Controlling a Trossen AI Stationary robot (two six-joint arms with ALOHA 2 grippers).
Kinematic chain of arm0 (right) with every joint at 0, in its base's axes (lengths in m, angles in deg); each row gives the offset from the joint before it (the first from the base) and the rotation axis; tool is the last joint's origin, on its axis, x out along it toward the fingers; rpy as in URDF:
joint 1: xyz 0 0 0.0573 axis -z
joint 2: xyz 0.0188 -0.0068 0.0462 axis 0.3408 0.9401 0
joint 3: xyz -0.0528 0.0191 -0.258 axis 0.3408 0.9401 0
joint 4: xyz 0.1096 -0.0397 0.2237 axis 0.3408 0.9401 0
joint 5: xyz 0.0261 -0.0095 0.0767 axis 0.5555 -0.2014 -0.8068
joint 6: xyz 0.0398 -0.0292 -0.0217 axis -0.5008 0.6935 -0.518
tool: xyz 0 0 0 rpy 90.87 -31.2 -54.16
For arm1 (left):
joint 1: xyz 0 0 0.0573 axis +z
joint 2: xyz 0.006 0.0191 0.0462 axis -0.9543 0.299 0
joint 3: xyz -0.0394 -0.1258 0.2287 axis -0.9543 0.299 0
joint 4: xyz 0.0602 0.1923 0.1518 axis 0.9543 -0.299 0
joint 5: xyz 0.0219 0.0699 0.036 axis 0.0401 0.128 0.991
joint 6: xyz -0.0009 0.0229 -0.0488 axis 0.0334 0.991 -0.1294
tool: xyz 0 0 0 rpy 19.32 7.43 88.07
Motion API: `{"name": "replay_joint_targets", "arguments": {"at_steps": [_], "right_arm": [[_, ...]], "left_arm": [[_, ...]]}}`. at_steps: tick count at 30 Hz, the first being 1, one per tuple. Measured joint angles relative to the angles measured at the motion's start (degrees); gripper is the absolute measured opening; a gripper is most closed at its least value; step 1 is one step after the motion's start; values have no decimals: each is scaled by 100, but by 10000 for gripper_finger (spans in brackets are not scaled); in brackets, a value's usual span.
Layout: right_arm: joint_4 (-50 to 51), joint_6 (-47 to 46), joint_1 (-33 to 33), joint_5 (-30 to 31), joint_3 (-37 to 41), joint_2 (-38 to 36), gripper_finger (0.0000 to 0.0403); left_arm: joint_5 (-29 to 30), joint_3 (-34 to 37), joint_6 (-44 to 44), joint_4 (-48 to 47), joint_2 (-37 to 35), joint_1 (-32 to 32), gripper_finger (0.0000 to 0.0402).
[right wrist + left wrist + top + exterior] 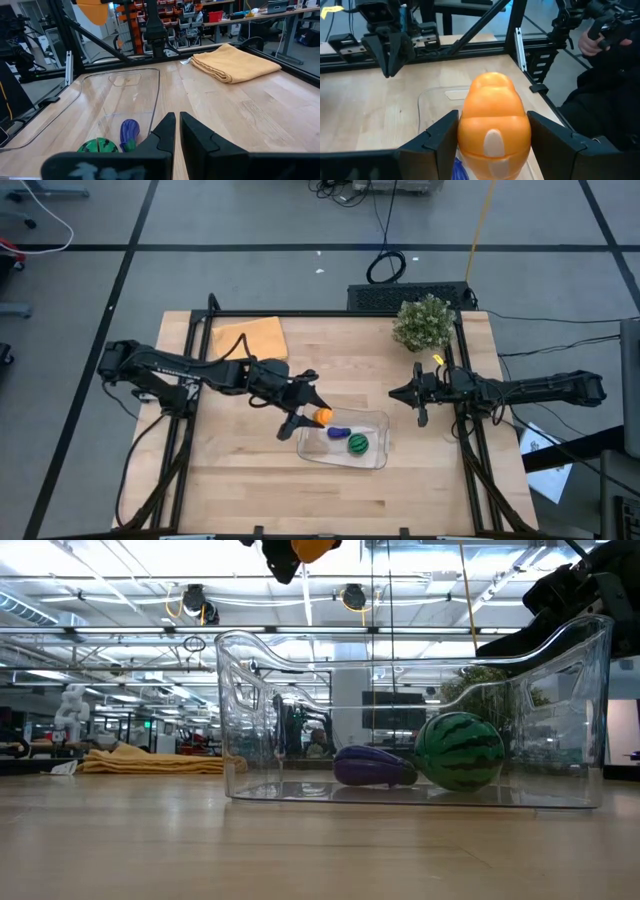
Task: Pick and placing Produce into tupperware
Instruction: Put the orange croissant into the transparent bin
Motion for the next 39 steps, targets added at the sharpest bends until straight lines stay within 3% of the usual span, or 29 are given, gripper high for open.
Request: {"name": "replay_joint_targets", "arguments": {"at_steps": [15, 28, 33, 39], "right_arm": [[3, 0, 0, 24, 0, 0, 16], [42, -14, 4, 26, 0, 184, 16], [-16, -7, 9, 28, 0, 248, 16], [-41, -2, 9, 28, -2, 260, 16]], "left_arm": [[45, -79, -415, -81, 310, 78, 211], [190, -2419, 24, -2681, 1981, -69, 211], [210, -2952, 54, -3509, 2445, -132, 211], [318, -3082, 276, -4167, 2840, -211, 211]]}}
